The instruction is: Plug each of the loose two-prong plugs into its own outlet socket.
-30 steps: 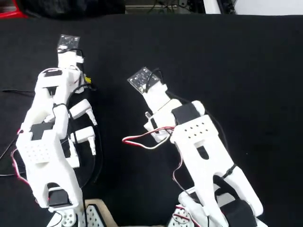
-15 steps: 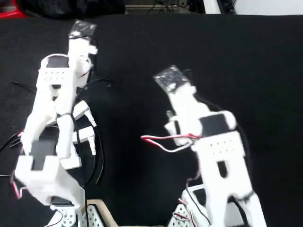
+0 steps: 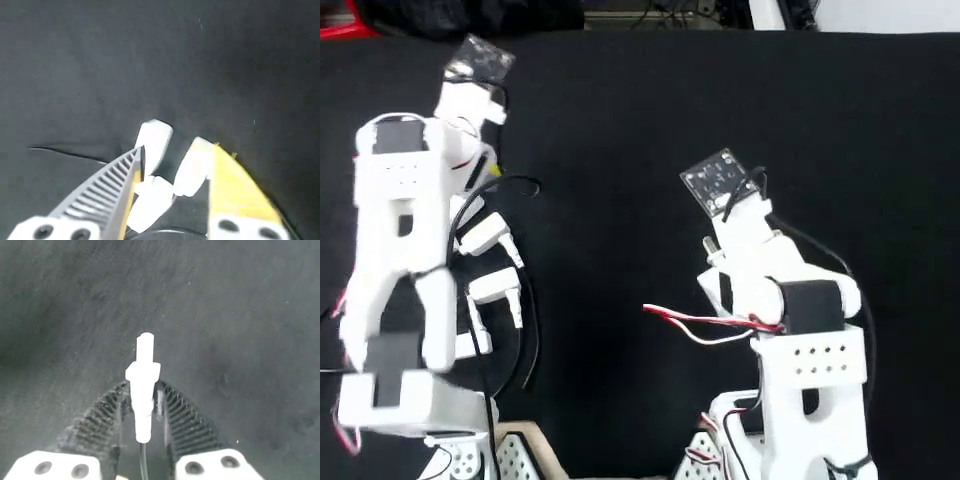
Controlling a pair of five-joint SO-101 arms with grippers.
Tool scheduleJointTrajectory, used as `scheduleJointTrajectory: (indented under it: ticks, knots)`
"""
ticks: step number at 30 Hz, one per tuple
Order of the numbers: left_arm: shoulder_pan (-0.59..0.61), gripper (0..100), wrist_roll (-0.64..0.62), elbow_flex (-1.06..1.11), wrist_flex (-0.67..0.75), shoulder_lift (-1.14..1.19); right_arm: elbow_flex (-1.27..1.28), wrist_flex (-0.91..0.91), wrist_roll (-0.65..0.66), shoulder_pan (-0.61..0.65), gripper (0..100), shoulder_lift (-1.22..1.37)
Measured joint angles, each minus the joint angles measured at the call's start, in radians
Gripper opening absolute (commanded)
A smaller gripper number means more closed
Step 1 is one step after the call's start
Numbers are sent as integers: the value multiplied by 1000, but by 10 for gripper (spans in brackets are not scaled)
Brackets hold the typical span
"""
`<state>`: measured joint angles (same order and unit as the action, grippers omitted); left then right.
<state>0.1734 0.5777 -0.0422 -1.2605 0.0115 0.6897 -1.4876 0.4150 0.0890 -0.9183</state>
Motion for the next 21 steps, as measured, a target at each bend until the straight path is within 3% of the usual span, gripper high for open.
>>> scheduleJointTrajectory:
  ticks: [4, 9, 15, 21]
  knots:
    - [12, 216, 35, -147, -31, 244, 0, 28, 0, 0, 11, 49]
    - [25, 195, 106, -430, -189, 496, 18, 75, 0, -2, 11, 107]
    - [60, 196, 152, -740, -327, 672, 32, 109, -2, -2, 11, 124]
    - [101, 196, 195, -865, -437, 813, 32, 110, -2, -2, 11, 127]
